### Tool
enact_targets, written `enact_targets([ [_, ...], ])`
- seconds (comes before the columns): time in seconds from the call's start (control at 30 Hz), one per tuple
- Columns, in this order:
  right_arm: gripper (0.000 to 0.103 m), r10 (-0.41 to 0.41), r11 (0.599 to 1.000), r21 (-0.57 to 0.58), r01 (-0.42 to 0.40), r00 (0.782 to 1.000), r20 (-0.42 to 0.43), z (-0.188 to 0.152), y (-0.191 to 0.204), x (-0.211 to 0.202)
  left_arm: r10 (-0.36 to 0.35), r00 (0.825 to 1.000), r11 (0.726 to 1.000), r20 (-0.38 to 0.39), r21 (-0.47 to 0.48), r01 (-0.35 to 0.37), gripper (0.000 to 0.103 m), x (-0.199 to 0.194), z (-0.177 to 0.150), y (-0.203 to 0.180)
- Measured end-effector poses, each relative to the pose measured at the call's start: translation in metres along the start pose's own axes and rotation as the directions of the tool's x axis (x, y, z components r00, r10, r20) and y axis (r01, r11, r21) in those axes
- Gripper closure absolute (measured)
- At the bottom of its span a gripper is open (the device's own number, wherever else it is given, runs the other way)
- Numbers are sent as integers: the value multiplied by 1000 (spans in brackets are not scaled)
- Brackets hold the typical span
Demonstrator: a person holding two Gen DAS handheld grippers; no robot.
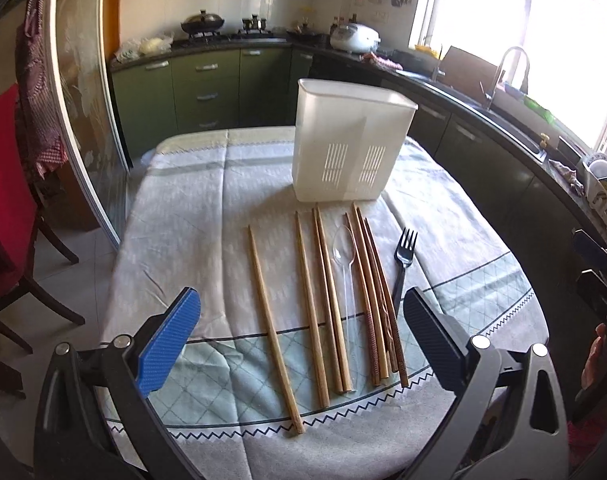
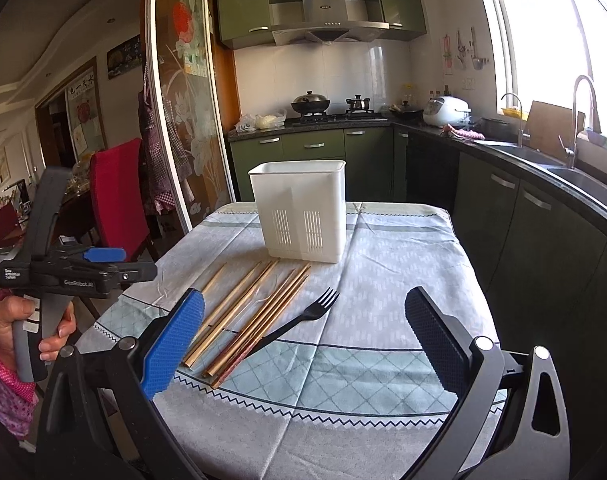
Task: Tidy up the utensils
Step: 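Lower the left tool to the clear plastic spoon and close on it, then lift the clear spoon with the left tool while the right tool grasps the black fork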
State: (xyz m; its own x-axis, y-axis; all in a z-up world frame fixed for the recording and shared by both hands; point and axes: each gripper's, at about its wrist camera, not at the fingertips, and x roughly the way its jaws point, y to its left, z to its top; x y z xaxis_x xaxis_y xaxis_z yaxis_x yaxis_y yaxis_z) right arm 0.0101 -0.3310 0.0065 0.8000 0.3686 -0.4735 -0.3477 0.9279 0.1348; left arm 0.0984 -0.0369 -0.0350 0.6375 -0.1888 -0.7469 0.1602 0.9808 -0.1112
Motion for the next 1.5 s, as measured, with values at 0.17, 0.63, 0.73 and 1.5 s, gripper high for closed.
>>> enact_targets([
  [0.17,4,-16,999,45,21,993,-120,6,-23,20,-57,985,998,-163,16,60,6,49,25,-20],
  [0.63,4,-21,994,102,39,984,-178,-3,-48,35,-59,889,998,-454,-3,65,66,151,34,-52],
  [0.73,4,-12,995,100,30,984,-178,-3,-47,37,-41,883,999,-468,6,49,73,157,36,-55],
  [1.5,4,90,975,223,-7,926,-366,12,-47,96,-34,910,998,-414,38,54,94,147,45,-48],
])
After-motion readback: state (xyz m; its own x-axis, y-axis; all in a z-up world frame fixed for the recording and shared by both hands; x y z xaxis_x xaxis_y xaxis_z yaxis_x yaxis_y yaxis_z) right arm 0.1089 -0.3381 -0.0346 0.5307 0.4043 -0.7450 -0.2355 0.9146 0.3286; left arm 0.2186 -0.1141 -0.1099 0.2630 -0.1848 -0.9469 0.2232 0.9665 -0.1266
